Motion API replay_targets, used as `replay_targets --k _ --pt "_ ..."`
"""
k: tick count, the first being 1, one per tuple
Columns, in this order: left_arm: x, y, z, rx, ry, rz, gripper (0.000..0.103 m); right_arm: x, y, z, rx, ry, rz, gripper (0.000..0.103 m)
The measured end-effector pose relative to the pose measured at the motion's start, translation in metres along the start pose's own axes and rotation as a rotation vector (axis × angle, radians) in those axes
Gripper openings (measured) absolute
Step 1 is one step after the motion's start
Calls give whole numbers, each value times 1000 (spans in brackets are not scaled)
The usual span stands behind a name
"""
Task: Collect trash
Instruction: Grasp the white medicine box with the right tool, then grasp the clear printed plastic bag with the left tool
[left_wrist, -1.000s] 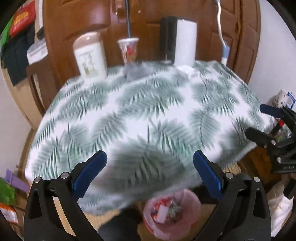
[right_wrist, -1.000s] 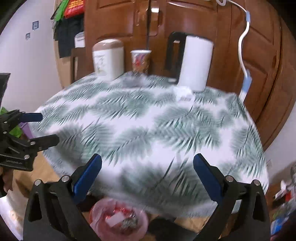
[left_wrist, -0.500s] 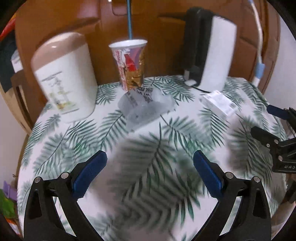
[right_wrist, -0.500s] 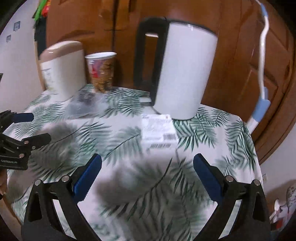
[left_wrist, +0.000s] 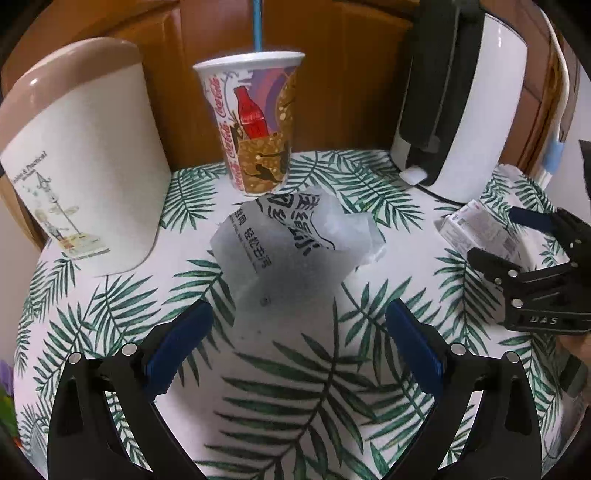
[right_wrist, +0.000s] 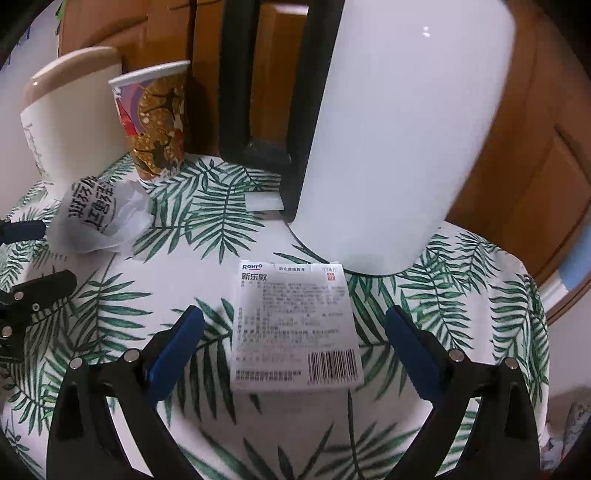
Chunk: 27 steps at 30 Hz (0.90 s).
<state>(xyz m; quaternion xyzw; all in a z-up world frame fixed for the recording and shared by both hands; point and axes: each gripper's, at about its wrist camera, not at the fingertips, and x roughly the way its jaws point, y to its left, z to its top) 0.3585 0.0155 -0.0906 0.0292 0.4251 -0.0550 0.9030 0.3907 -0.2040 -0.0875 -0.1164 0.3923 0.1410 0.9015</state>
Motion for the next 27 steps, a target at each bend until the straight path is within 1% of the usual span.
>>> replay_targets --k 3,4,8,12,15,18,22,27 --pt "4 0 1 0 3 0 97 12 -3 1 22 46 36 74" --pt "5 -1 0 -1 4 -1 97 11 -5 1 35 39 48 70" --pt "10 -2 2 0 6 -3 97 12 -10 1 51 49 67 69" --pt "10 -4 7 -10 -2 -9 97 10 -4 2 21 45 58 68" --pt "13 -10 12 6 -5 7 97 11 -5 3 25 48 63 69" --pt "20 -10 21 -3 -13 23 97 13 -11 3 43 56 80 68" --pt "30 -9 32 -15 -12 22 97 12 -10 3 51 60 83 70" --pt "41 -12 43 -1 -3 32 96 13 -13 3 59 65 81 73"
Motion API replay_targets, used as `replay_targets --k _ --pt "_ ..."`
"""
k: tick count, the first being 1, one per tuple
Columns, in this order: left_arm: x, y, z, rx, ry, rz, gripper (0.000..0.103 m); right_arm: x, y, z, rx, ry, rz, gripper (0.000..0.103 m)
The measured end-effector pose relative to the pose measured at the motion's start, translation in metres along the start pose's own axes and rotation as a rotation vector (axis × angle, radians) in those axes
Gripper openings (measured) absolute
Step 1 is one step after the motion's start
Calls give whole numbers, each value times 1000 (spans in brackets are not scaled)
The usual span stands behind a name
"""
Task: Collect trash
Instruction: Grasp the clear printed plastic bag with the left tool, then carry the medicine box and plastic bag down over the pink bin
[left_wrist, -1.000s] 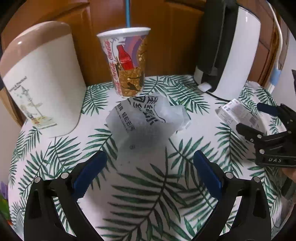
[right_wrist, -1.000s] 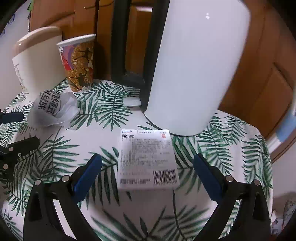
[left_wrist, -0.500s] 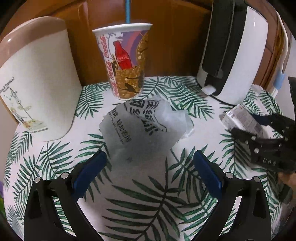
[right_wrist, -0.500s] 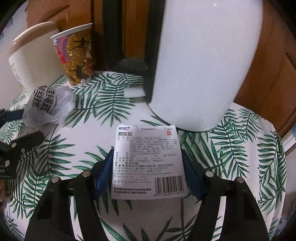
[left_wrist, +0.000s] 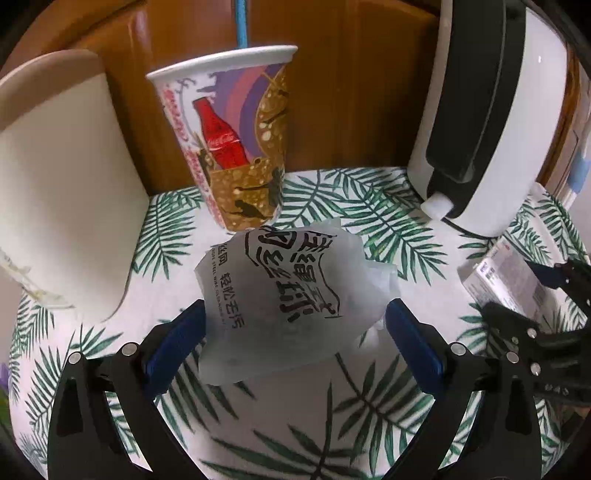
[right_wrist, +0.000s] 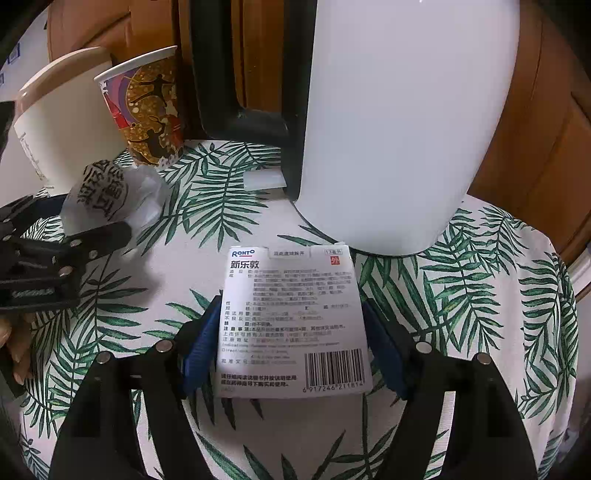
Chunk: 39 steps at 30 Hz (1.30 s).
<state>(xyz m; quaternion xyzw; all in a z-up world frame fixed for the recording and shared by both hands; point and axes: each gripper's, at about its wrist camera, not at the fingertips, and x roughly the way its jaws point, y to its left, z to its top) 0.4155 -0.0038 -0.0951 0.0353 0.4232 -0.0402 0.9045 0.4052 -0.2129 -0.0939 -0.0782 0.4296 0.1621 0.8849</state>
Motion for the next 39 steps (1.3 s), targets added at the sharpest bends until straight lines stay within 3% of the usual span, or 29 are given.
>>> replay_targets --k 4,6,9,21,39 --pt "5 -4 7 13 -6 24 83 0 -2 1 2 1 -2 74" --pt "6 -5 7 15 -6 31 61 2 -1 2 0 1 -1 73" --pt "5 -4 6 20 -6 5 59 2 0 2 -12 -6 15 68" --pt "-28 0 -27 18 -26 -29 57 -20 20 -12 -58 -46 -8 67" --pt "-133 -5 -102 49 -86 -49 57 -123 49 -68 -49 -146 6 67"
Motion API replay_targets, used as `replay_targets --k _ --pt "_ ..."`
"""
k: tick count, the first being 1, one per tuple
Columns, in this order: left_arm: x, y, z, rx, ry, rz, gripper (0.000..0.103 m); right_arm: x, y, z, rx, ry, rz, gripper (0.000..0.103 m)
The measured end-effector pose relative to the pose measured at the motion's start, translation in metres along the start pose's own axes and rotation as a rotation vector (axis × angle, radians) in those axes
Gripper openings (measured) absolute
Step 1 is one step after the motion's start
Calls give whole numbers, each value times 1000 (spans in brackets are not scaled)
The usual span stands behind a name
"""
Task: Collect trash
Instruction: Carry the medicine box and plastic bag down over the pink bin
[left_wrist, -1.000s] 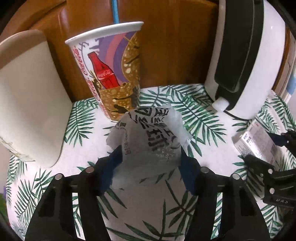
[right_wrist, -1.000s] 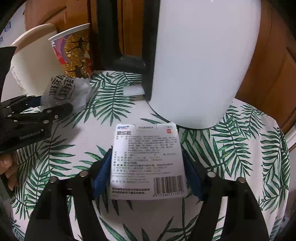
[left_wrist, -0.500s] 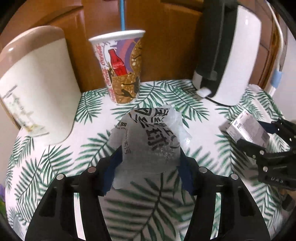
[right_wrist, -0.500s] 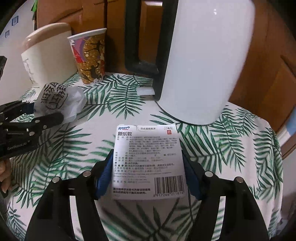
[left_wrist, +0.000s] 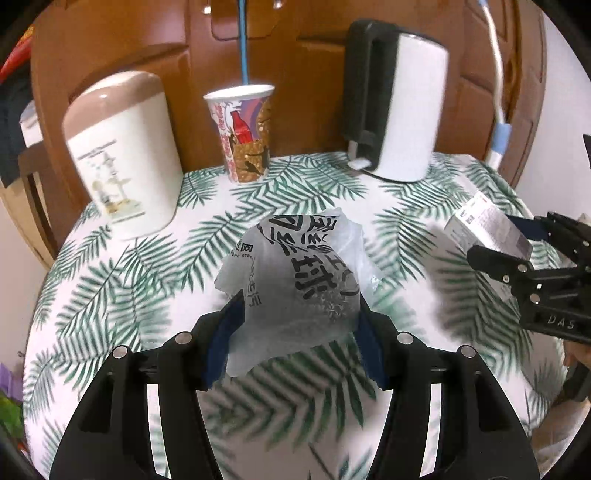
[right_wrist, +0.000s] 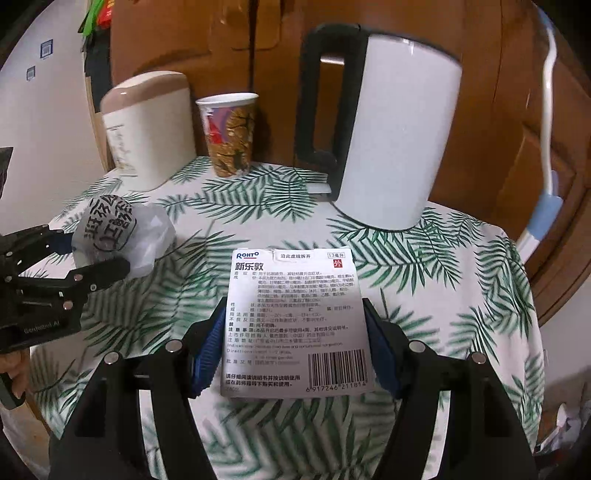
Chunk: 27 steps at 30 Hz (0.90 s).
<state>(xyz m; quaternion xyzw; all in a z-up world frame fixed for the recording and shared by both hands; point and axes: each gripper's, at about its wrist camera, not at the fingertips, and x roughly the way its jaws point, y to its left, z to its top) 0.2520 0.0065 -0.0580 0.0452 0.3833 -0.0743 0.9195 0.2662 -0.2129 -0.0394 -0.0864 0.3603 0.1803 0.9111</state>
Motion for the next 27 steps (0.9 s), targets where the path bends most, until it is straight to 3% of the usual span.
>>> replay_targets --k 27 --pt "-159 -29 -161 24 -58 -26 58 -148 86 -134 -22 -87 47 67"
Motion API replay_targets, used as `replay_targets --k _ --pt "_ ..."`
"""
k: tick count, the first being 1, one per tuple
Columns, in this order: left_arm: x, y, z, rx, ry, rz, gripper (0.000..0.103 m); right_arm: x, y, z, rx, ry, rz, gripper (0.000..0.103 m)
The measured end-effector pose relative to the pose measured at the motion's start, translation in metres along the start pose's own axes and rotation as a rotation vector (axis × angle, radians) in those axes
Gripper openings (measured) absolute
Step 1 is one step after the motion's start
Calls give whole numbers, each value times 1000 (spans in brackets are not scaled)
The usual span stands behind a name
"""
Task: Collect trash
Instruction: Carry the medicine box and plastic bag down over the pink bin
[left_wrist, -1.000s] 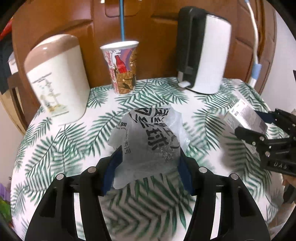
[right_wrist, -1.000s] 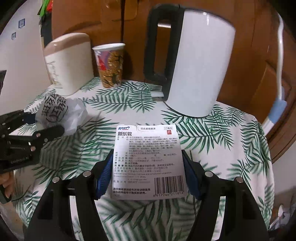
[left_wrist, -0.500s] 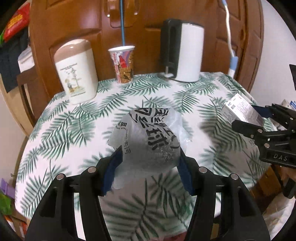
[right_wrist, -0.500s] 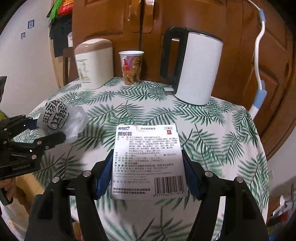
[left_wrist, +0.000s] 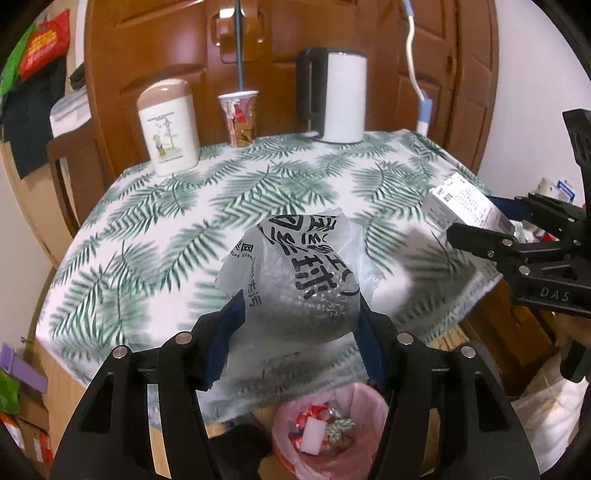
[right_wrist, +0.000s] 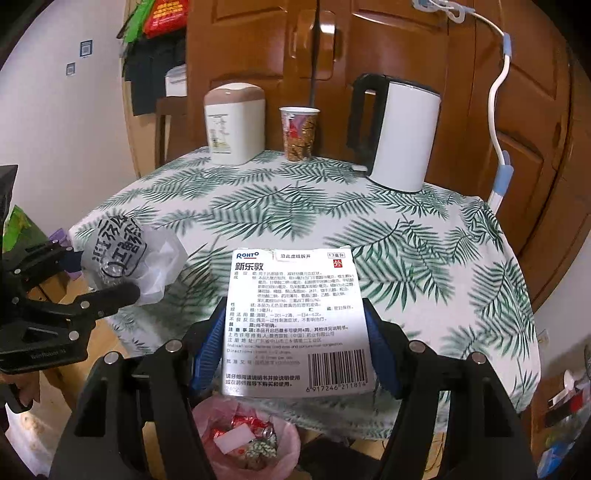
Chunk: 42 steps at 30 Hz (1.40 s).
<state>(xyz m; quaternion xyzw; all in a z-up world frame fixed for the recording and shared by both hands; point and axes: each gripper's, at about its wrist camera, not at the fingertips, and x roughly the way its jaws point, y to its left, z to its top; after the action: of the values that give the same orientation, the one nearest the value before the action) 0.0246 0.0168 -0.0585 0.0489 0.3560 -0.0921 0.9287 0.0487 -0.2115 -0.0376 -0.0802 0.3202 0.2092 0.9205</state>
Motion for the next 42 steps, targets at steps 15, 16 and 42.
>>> replay_targets --k 15,16,42 --pt "-27 -19 -104 16 70 -27 58 -31 51 -92 -34 52 74 67" --pt "-23 -20 -113 13 87 -29 58 -29 54 -99 -34 62 80 67" --pt "120 -11 -237 -43 438 -42 58 142 70 -250 1 486 152 67"
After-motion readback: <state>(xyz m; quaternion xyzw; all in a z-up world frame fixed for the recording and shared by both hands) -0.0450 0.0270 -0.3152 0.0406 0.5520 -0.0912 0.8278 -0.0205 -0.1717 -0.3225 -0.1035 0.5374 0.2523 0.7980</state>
